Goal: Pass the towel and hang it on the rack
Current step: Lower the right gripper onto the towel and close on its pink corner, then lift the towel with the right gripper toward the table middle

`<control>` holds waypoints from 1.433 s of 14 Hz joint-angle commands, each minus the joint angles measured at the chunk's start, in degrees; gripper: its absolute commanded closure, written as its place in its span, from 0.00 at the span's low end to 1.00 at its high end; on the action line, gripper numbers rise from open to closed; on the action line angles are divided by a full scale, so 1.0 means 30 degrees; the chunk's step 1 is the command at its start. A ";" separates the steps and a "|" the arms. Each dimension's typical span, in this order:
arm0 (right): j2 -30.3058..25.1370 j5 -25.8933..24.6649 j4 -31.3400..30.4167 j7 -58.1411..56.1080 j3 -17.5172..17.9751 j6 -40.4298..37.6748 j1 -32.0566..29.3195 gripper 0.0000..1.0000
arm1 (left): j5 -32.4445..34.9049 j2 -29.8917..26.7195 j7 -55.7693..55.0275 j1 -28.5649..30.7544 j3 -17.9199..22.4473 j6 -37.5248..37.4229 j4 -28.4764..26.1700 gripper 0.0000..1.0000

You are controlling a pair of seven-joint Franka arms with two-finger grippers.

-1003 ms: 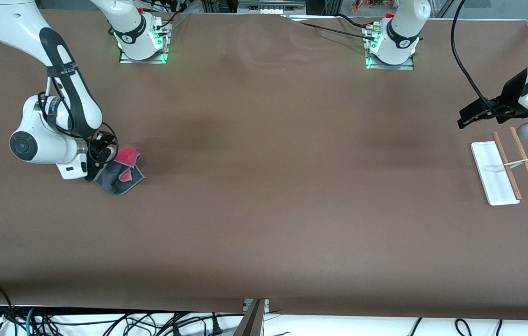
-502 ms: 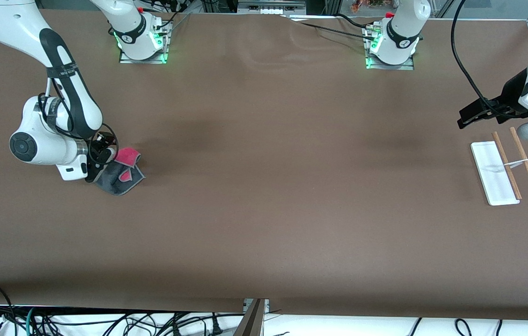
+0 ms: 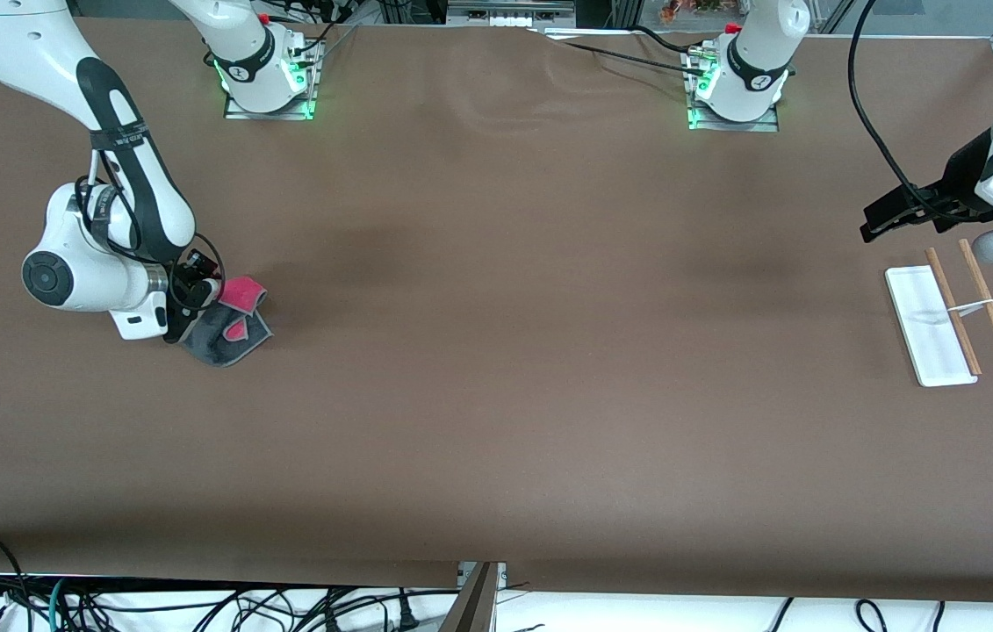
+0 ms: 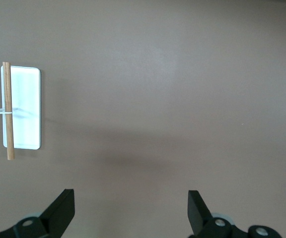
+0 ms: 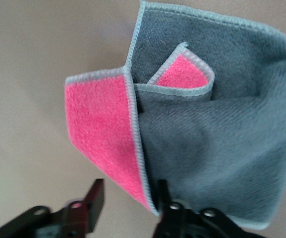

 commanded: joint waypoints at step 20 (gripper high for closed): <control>-0.1313 0.1491 0.9554 0.3864 0.6621 -0.7285 0.0125 1.00 | -0.0352 -0.0146 0.0040 0.0027 -0.0163 -0.0282 0.0229 0.00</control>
